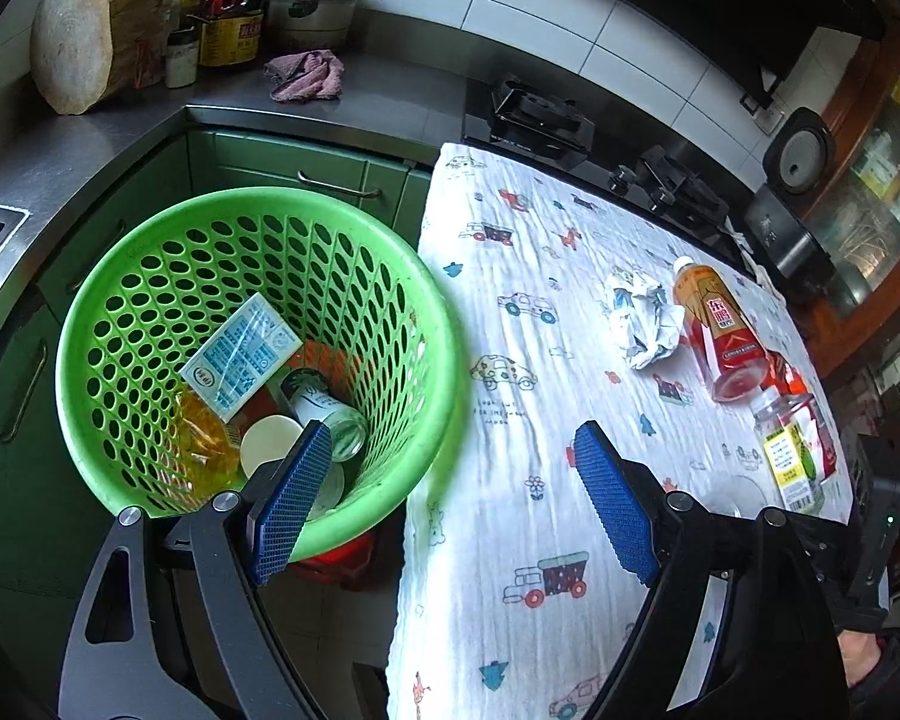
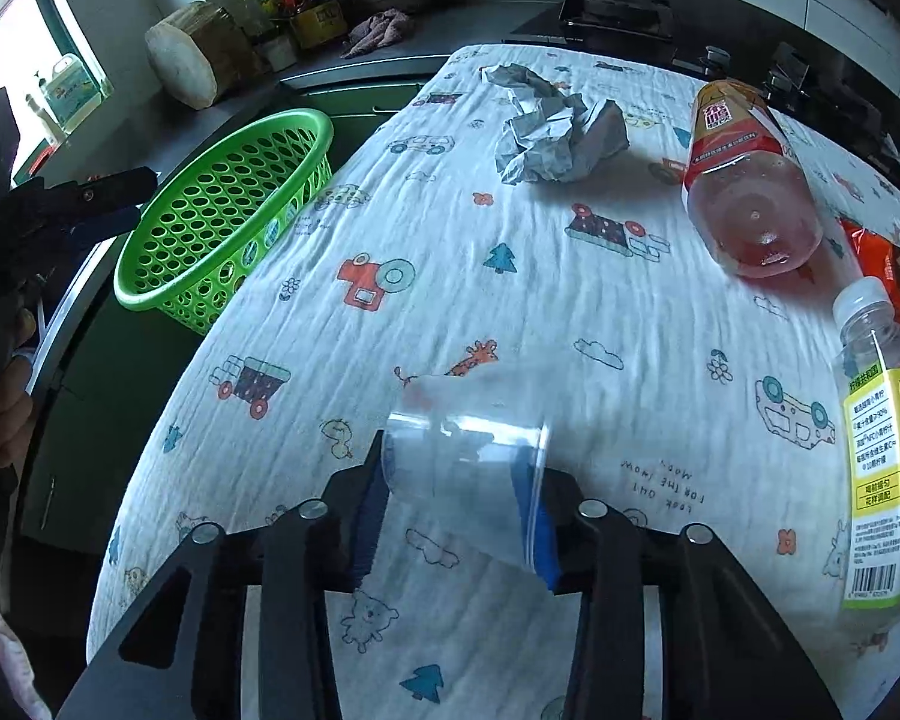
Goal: Collect trash
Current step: 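Move the right tool to the clear plastic cup and grasp it, then grasp the crumpled silver foil with the left tool while the right tool holds the clear cup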
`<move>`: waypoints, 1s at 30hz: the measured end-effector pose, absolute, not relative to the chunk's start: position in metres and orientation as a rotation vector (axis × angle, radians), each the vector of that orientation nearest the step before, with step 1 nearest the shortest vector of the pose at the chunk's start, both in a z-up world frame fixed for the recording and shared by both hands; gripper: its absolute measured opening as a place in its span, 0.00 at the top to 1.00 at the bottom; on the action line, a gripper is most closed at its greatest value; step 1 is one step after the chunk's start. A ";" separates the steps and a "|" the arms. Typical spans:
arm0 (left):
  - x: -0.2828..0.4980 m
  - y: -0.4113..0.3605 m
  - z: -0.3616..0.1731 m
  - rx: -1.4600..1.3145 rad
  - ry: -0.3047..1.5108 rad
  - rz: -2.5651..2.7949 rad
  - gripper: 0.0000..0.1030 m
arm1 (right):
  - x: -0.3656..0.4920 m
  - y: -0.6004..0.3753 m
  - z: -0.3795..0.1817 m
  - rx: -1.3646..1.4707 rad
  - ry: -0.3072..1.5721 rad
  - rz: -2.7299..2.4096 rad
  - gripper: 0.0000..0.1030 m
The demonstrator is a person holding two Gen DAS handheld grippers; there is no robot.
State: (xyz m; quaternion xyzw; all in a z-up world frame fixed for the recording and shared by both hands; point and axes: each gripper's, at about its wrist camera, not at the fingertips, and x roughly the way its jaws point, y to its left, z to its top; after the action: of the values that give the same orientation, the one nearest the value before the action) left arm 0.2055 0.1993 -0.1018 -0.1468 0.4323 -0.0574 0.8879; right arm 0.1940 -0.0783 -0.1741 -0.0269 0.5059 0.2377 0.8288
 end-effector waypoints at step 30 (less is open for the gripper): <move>0.345 0.023 -0.126 -0.172 0.998 -0.389 0.09 | 0.166 -0.158 -0.153 0.091 1.052 0.437 0.79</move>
State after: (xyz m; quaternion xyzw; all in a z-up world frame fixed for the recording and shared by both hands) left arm 0.3455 0.0230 -0.1262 -0.0820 0.4747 -0.1852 0.8565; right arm 0.1656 -0.1577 -0.1531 0.0431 0.4977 0.2068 0.8412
